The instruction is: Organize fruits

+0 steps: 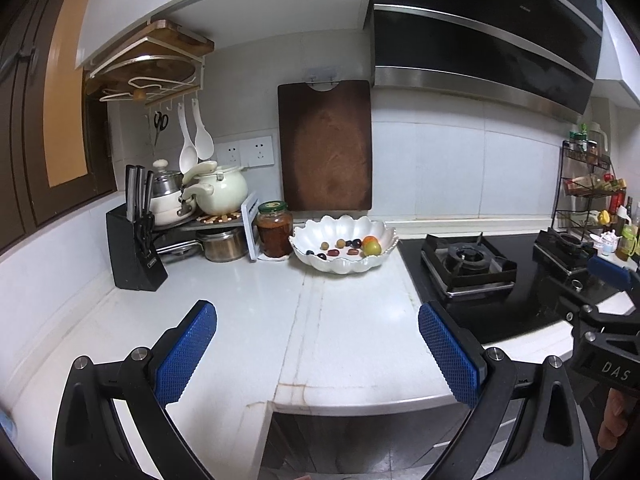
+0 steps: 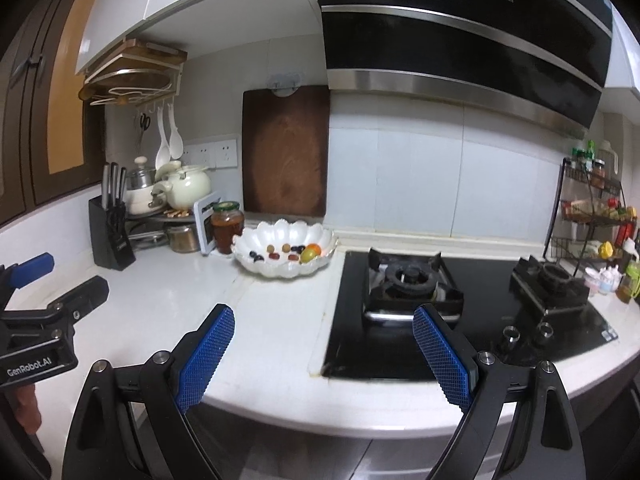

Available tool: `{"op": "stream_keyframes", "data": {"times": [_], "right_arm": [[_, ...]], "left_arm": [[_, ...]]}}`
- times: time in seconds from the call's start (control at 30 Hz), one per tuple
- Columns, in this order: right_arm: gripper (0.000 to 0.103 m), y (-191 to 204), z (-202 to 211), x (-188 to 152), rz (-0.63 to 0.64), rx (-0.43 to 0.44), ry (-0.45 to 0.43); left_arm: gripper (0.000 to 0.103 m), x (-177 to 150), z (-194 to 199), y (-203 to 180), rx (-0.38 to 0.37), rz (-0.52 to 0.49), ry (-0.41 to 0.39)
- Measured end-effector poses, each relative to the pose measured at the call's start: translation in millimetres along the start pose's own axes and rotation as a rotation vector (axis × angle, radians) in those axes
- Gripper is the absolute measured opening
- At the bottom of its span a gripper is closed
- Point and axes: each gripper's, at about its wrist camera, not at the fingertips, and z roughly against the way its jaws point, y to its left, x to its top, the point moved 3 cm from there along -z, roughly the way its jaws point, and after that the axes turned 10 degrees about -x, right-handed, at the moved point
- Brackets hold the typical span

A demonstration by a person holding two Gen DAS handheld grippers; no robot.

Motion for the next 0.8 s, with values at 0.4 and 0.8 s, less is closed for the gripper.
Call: {"op": "stream_keyframes", "data": {"times": [0.4, 0.8], "right_arm": [[0.092, -6, 17, -20, -0.027, 0.01, 0.038], [0.092, -5, 28, -20, -0.021, -0.008, 0.021]], "left_arm": [[0.103, -9, 18, -6, -0.019, -0.012, 0.0], [0.103, -11, 22, -7, -0.039, -0.007, -0.005]]}}
